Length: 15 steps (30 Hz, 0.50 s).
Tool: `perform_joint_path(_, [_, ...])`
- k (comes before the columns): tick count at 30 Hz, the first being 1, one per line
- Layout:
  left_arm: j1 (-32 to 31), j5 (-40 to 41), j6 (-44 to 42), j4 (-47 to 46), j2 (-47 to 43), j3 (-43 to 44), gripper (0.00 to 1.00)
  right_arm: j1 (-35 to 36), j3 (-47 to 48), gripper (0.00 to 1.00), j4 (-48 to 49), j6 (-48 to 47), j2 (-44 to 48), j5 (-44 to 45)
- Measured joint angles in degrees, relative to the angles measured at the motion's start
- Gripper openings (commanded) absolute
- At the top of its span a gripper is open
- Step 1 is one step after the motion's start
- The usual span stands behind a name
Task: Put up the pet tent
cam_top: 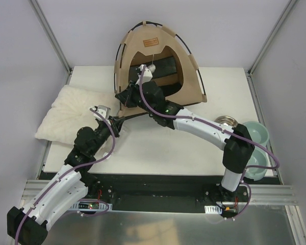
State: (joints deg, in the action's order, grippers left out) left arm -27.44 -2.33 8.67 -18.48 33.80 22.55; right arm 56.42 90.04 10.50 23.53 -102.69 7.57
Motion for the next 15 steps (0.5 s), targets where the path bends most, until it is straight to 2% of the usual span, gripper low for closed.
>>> perform_joint_path(4, [0.00,0.04,0.96,0.07,0.55,0.02,0.42,-0.20,-0.92,0.00,0.37,0.22,0.39,-0.83])
perform_joint_path(6, [0.00,0.07,1.38,0.63,0.68,0.07,0.54,-0.22,-1.70,0.00,0.46,0.24,0.76,-1.01])
perform_joint_path(15, [0.00,2.93,2.29,5.97,-7.39,1.09,0.74,-0.26,-12.63,0.00,0.02,-2.78,3.69,1.05])
